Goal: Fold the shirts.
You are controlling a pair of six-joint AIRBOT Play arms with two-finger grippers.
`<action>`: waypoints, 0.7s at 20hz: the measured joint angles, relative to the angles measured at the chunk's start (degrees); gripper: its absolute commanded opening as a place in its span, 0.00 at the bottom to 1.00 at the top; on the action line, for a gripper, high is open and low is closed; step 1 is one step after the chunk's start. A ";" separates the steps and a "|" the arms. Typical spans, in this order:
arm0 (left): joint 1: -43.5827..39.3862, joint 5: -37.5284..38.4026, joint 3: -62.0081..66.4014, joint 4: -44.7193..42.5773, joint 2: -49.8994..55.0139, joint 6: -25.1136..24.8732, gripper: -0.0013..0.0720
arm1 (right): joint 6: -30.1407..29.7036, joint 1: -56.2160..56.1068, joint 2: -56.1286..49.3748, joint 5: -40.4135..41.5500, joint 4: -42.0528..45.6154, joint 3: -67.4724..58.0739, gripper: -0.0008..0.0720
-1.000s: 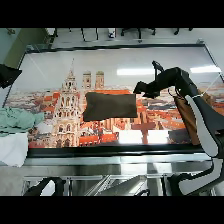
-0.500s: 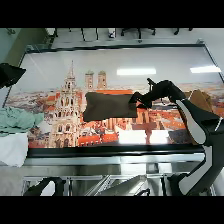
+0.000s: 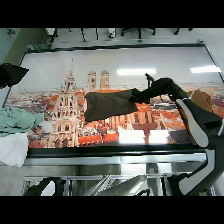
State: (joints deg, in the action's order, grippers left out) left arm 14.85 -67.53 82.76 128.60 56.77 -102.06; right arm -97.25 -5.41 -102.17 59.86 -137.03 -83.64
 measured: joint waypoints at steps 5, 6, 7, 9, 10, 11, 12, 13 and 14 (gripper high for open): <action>0.00 -0.11 0.00 0.00 0.00 0.00 0.04 | -0.07 11.50 11.63 0.46 -0.42 -3.67 0.04; 0.00 -0.11 0.00 0.00 0.00 0.02 0.04 | 0.17 14.80 13.84 0.96 -0.46 -4.09 0.04; 0.00 -0.11 0.00 0.00 0.00 0.02 0.04 | 0.37 18.05 15.65 1.64 -0.46 -4.35 0.04; 0.00 -0.09 0.00 0.00 0.00 0.02 0.04 | 0.81 25.42 18.99 3.32 -0.44 -4.68 0.04; 0.00 -0.09 0.00 0.00 0.00 0.02 0.04 | 1.25 28.81 20.26 4.24 -0.44 -4.79 0.04; 0.00 -0.09 0.00 0.00 0.00 0.02 0.04 | 1.36 32.06 21.33 5.53 -0.24 -4.85 0.04; 0.00 -0.09 0.00 0.00 0.00 0.04 0.04 | 1.73 35.26 22.27 7.10 0.52 -4.87 0.04; 0.00 -0.09 0.00 0.00 0.00 0.04 0.04 | 2.47 37.99 23.10 8.68 1.49 -4.79 0.04; 0.00 -0.09 0.00 0.02 0.00 0.07 0.04 | 3.17 40.61 24.00 10.51 3.10 -4.46 0.04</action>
State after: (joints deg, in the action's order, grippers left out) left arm 14.85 -67.61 82.76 128.62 56.77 -102.00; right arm -94.08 35.20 -78.17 70.37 -133.93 -88.09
